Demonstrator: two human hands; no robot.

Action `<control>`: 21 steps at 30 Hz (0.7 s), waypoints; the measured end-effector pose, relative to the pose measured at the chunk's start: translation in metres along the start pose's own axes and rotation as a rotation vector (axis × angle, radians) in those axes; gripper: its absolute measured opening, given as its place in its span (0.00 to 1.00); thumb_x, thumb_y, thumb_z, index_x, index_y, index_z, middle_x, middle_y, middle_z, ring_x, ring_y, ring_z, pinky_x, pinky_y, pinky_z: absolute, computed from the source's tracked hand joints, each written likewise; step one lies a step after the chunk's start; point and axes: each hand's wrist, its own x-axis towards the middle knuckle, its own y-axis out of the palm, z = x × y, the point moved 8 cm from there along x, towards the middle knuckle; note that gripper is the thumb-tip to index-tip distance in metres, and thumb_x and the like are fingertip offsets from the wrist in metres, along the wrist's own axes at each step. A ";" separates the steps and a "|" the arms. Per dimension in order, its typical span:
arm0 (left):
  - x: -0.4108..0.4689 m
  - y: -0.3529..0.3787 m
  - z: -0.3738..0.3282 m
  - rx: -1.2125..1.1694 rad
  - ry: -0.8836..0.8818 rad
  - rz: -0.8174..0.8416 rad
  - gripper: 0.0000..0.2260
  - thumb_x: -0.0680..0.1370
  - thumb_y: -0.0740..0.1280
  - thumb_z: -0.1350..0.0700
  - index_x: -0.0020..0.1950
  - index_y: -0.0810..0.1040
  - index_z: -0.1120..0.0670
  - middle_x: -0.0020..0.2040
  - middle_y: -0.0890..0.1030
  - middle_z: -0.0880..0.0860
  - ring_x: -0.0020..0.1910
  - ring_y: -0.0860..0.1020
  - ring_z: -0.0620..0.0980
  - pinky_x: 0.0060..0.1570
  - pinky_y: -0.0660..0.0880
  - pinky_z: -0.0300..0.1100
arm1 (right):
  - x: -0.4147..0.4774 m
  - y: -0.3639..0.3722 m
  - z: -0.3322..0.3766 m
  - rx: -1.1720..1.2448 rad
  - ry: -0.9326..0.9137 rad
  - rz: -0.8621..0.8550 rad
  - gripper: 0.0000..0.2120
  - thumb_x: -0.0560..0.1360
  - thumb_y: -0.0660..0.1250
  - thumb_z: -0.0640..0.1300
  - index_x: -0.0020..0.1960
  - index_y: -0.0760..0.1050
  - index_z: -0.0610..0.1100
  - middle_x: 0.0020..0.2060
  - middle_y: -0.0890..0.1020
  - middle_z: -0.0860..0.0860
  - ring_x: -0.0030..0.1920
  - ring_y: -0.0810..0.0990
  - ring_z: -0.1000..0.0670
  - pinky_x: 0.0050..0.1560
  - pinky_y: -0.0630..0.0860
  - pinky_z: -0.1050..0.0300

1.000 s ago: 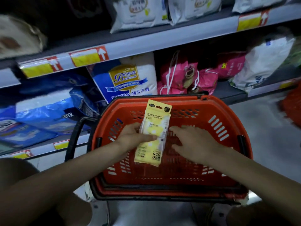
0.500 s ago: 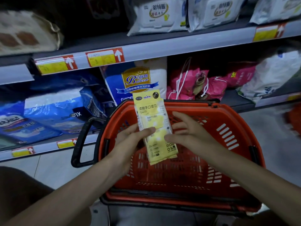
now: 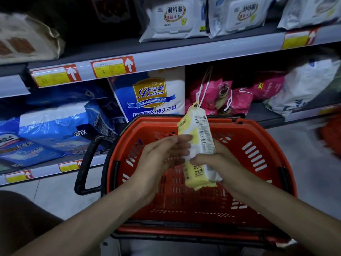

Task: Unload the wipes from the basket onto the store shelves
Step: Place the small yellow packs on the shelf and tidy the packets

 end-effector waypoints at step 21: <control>-0.008 0.003 -0.033 0.161 0.143 -0.046 0.11 0.84 0.66 0.51 0.62 0.84 0.40 0.55 0.86 0.47 0.56 0.84 0.50 0.60 0.78 0.54 | 0.004 -0.026 0.012 0.449 -0.031 -0.052 0.23 0.74 0.63 0.34 0.65 0.79 0.51 0.57 0.86 0.49 0.54 0.87 0.41 0.51 0.83 0.38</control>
